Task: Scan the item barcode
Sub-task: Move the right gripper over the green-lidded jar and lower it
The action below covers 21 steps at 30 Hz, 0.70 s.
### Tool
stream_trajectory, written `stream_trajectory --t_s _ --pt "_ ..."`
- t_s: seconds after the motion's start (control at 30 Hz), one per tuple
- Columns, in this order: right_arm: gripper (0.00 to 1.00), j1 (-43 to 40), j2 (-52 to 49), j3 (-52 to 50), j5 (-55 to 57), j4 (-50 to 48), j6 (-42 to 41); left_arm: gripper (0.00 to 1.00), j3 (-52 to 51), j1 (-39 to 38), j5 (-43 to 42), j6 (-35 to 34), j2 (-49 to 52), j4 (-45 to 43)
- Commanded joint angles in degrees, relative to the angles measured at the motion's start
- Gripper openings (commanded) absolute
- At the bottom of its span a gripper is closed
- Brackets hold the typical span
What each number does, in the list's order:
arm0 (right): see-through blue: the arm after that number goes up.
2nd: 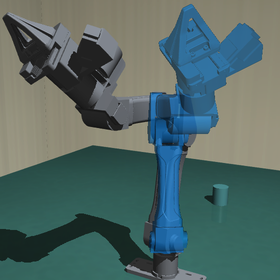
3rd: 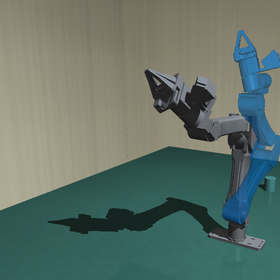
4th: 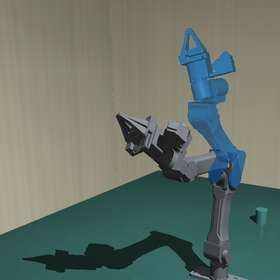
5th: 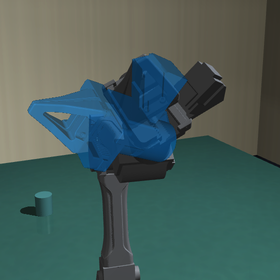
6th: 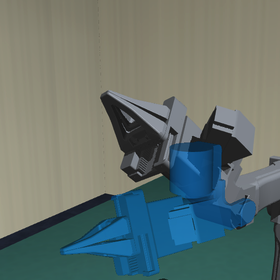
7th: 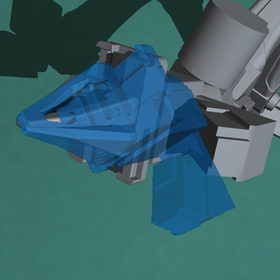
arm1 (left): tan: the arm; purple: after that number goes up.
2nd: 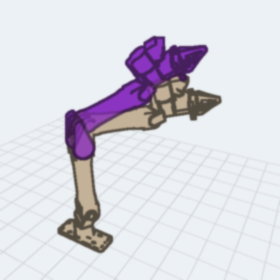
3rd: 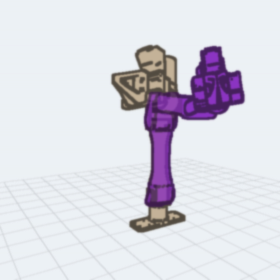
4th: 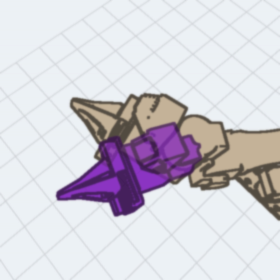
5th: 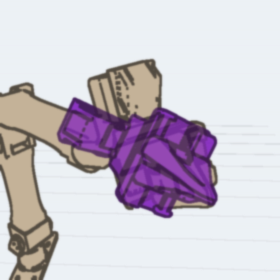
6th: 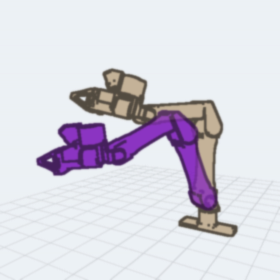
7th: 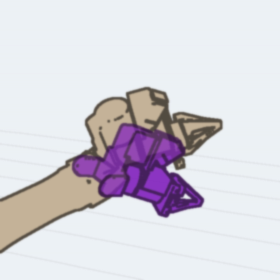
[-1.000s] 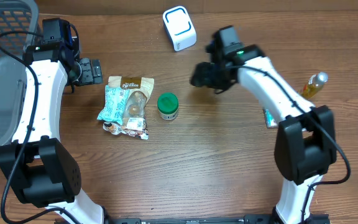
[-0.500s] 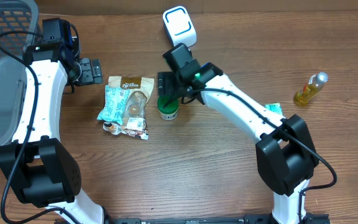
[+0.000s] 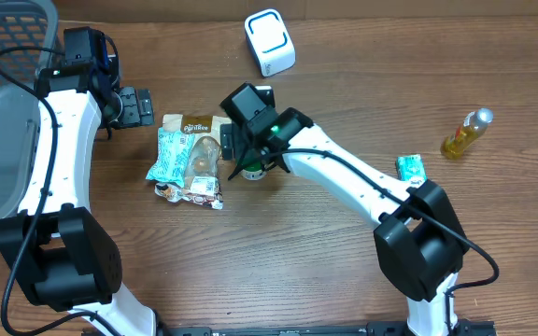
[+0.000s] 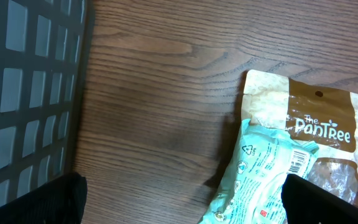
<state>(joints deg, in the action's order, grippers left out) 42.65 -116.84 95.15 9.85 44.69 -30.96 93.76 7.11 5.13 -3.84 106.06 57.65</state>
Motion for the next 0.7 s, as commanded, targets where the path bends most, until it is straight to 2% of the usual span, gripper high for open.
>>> stream_trajectory --t_s 0.0,0.27,0.37,0.5,0.67 --pt "1.0 1.55 -2.45 1.6 1.05 0.02 -0.55 1.0 1.01 -0.39 -0.28 1.07 -1.07 -0.02" --pt "1.0 1.29 -2.97 1.57 0.85 0.39 -0.55 1.0 1.01 -0.39 -0.28 1.07 -1.07 -0.02" --pt "0.91 0.87 -2.97 1.57 0.85 1.05 -0.57 1.0 1.01 -0.39 -0.28 1.07 -1.09 -0.02" --pt "0.88 0.83 -2.97 1.57 0.87 1.46 -0.57 0.99 1.01 -0.39 -0.28 1.07 -1.07 -0.02" --pt "0.77 0.68 -2.97 1.57 0.87 3.04 -0.57 0.99 1.01 -0.39 -0.28 1.07 -1.07 -0.02"
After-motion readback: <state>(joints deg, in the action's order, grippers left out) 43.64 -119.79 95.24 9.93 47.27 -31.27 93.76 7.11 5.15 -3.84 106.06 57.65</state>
